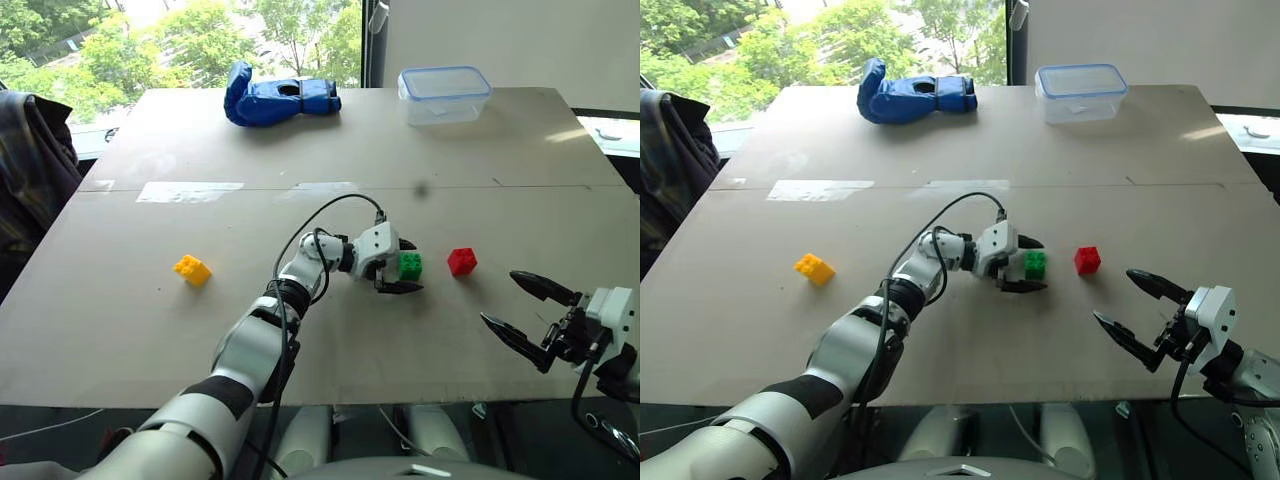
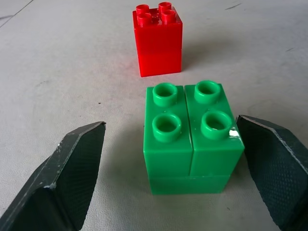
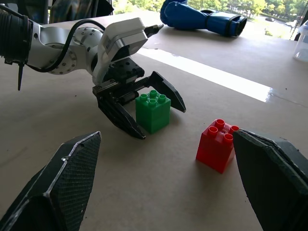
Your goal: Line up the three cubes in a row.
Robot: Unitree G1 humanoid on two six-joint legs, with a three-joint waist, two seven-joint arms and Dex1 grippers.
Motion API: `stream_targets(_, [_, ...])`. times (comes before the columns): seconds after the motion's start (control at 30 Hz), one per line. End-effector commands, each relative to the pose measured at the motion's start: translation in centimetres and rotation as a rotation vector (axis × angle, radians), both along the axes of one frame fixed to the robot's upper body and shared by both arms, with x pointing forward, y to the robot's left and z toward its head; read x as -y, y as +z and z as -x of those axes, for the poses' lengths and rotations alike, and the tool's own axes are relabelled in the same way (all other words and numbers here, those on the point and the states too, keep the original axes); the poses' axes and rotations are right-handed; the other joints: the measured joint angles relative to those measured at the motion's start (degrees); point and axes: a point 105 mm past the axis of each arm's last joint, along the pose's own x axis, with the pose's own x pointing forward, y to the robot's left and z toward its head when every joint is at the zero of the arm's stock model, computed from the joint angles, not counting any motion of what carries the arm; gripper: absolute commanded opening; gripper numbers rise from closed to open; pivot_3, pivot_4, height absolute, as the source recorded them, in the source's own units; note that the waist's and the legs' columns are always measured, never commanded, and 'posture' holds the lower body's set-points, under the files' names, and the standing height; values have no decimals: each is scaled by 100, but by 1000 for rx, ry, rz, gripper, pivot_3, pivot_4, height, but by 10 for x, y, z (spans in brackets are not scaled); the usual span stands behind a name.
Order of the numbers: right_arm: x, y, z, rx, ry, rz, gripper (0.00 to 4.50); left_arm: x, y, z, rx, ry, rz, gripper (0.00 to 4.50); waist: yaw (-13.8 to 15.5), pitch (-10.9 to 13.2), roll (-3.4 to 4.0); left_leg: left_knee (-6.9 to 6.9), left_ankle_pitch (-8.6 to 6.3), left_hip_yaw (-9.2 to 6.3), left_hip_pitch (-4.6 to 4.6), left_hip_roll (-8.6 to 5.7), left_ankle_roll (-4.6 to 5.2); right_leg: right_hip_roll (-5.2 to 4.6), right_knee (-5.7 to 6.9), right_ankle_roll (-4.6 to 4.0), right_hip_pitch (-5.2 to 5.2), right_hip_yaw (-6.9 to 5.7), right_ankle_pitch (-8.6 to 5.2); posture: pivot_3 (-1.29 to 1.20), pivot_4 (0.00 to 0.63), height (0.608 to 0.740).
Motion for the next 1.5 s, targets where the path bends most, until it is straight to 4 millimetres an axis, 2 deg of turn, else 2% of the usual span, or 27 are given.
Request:
stream_targets(0.03, [-1,10,1,33,15,5,4500,-17,5,3,-8,-13,31,4449,-16,0,1,-1,0,1,0,2,0,1,0,0,-1,1,0,0,150,740])
stream_targets(0.17, [-2,10,2,32,26,15,4500,-46,6,5,31,14,-16,4449,-12,1,2,-2,0,-1,-5,5,0,2,1,-2,-9,2,0,0,150,740])
stream_targets(0.27, [-5,11,2,34,52,27,4500,-73,22,4,55,94,-9,4449,-9,2,4,-4,0,-1,-5,11,0,2,1,-2,-10,4,0,0,150,740])
stream_targets(0.4, [-16,19,0,48,105,2,4500,-104,36,34,72,125,24,4449,-6,4,11,-7,-1,1,-6,27,-1,0,-1,-3,-13,7,0,0,150,740])
stream_targets(0.5, [-36,24,-3,48,200,-38,4500,-128,61,57,93,369,231,4449,-23,7,17,-13,-3,3,-9,39,1,-20,-5,-4,-15,14,-1,0,150,740])
stream_targets(0.57, [-44,29,-5,51,243,-57,4500,-140,69,71,94,513,308,4449,18,8,18,-13,-4,3,-18,45,1,-39,-12,-5,-22,26,0,0,150,740])
stream_targets(0.7, [-57,37,-14,67,315,-96,4500,-152,73,96,118,741,377,4449,142,8,20,-13,-4,-12,-21,43,0,-43,-17,-5,-15,17,0,0,150,740])
stream_targets(0.77, [-68,39,-21,66,385,-108,4500,-164,74,110,169,937,415,4449,161,9,18,-12,-4,-5,-15,41,1,-38,-28,-5,-10,20,1,0,150,740])
stream_targets(0.83, [-72,40,-24,63,420,-107,4500,-177,75,114,198,1098,453,4449,171,9,14,-12,-4,-1,-14,39,1,-28,-27,-5,-10,17,1,0,150,740])
stream_targets(0.93, [-74,42,-27,63,449,-104,4500,-200,70,117,240,1323,443,4449,212,8,14,-12,-3,-16,-18,35,0,-19,-25,-6,-9,4,0,0,150,740])
stream_targets(1.0, [-76,43,-30,63,475,-101,4500,-222,54,124,227,1545,425,4449,181,8,14,-13,-4,-12,-18,31,0,-16,-26,-6,-9,-10,0,0,150,740])
stream_targets(1.17, [-83,47,-31,66,516,-98,4500,-235,23,128,163,1791,353,4449,169,8,11,-12,-8,1,-16,26,7,-19,-29,-4,-10,-6,1,0,150,740])
stream_targets(1.3, [-91,51,-29,72,535,-109,4500,-242,8,119,149,1879,295,4449,184,9,10,-12,-7,-10,-20,23,7,-17,-27,-5,-9,-20,0,0,150,740])
stream_targets(1.5, [-99,49,-25,68,537,-111,4500,-251,7,93,189,1944,282,4449,177,8,9,-12,-7,-9,-20,21,7,-18,-27,-5,-10,-19,1,0,150,740])
